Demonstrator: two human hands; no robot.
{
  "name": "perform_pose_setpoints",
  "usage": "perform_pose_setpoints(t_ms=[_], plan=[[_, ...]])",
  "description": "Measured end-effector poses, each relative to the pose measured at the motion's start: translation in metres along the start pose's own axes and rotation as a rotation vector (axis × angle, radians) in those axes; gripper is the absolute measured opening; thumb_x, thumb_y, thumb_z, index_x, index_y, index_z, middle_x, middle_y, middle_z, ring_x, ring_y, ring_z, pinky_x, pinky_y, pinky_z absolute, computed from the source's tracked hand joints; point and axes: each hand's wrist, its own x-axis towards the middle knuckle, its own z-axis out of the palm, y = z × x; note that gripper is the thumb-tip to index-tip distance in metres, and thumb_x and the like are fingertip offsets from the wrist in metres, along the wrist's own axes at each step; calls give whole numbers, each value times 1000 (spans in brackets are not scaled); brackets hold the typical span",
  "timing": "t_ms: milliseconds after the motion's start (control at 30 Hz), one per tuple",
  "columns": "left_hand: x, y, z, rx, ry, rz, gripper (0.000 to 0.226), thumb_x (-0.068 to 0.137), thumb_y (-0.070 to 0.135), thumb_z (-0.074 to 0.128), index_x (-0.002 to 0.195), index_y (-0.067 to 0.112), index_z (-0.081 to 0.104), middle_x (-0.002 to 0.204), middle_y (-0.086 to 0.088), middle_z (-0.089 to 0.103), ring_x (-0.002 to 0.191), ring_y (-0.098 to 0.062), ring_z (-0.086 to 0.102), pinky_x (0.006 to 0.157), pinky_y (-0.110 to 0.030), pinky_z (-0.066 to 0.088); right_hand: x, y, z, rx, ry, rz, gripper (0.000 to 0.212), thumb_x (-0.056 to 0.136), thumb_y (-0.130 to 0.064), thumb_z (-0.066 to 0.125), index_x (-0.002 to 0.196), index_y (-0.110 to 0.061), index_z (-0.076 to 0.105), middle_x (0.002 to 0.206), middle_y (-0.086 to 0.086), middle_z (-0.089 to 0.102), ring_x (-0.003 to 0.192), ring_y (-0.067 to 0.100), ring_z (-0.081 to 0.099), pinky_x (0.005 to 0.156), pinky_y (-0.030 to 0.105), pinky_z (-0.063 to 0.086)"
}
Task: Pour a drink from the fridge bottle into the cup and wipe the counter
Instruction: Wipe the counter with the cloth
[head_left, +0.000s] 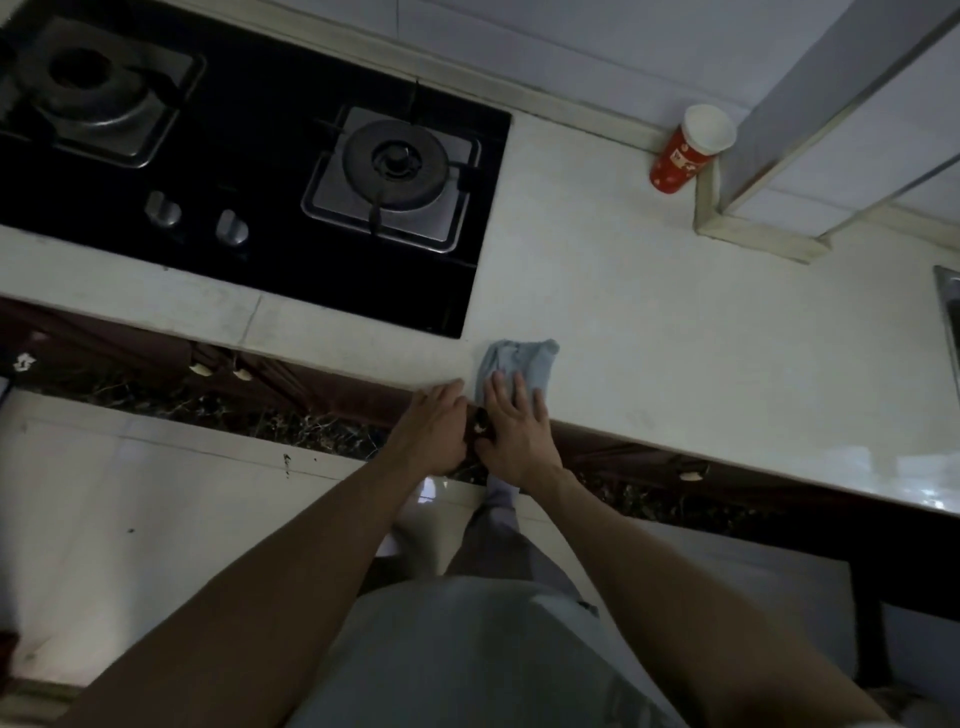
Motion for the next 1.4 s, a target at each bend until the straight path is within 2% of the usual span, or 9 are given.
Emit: perform_pose_setpoints(t_ms=[233, 400, 567, 667, 767, 933, 1067, 1233, 1400], plan=[[-1, -2, 0, 0, -39, 24, 62, 89, 22, 55, 146, 5, 35, 161, -14, 17, 146, -29, 23, 120, -43, 21, -1, 5, -6, -74, -64, -44, 82, 90, -34, 49, 156, -14, 3, 164, 4, -5, 150, 25, -11, 121, 46, -6], [3, 3, -2, 31, -30, 19, 56, 89, 21, 55, 140, 2, 41, 154, -18, 29, 138, -32, 34, 116, -41, 28, 3, 6, -18, -112, -35, -63, 82, 89, -34, 52, 156, -13, 8, 164, 6, 3, 150, 27, 0, 121, 47, 4], [6, 14, -1, 141, -10, 40, 47, 88, 25, 54, 131, 7, 48, 135, -13, 47, 119, -29, 45, 105, -42, 39, 0, 13, -6, -151, -21, -91, 83, 90, -33, 50, 155, -11, 4, 163, 11, -7, 150, 28, -9, 121, 51, 3], [8, 24, -3, 264, -27, 50, 50, 91, 27, 53, 136, 8, 44, 135, -11, 46, 119, -28, 44, 104, -42, 38, 2, 24, -3, -184, 12, -133, 81, 90, -29, 50, 156, -13, 5, 163, 10, -7, 150, 26, -10, 121, 49, 2], [13, 36, -10, 239, -35, 41, 48, 87, 17, 53, 133, 9, 47, 135, -9, 47, 120, -27, 44, 103, -40, 39, -4, 46, -5, -193, 67, -192, 75, 93, -24, 46, 156, -14, 6, 163, 8, -6, 150, 24, -9, 122, 45, -1], [31, 90, -17, 110, -101, 80, 51, 85, 11, 54, 136, 11, 47, 143, -8, 43, 126, -27, 41, 107, -40, 38, -26, 133, -16, -152, 107, -141, 75, 90, -17, 43, 156, -13, 8, 163, 7, -7, 150, 24, -10, 122, 44, -2], [67, 153, -12, 126, -120, 143, 50, 87, 13, 51, 136, 8, 46, 149, -9, 38, 130, -27, 38, 108, -38, 36, -64, 235, -24, -146, 117, 19, 86, 84, -16, 50, 156, -13, 4, 163, 7, -9, 150, 23, -12, 122, 42, -3], [114, 241, -3, 168, -120, 228, 55, 88, 16, 53, 141, 9, 43, 153, -8, 32, 134, -28, 34, 109, -40, 35, -122, 353, -31, -136, 70, 254, 89, 86, -30, 54, 156, -15, 1, 163, 8, -6, 150, 23, -9, 122, 42, 0], [145, 310, 6, 176, -210, 261, 62, 89, 14, 50, 148, 7, 32, 162, -10, 14, 144, -30, 21, 114, -44, 30, -169, 439, -35, -36, 66, 497, 80, 89, -29, 45, 156, -17, 3, 164, 5, -5, 151, 19, -7, 122, 41, 4]])
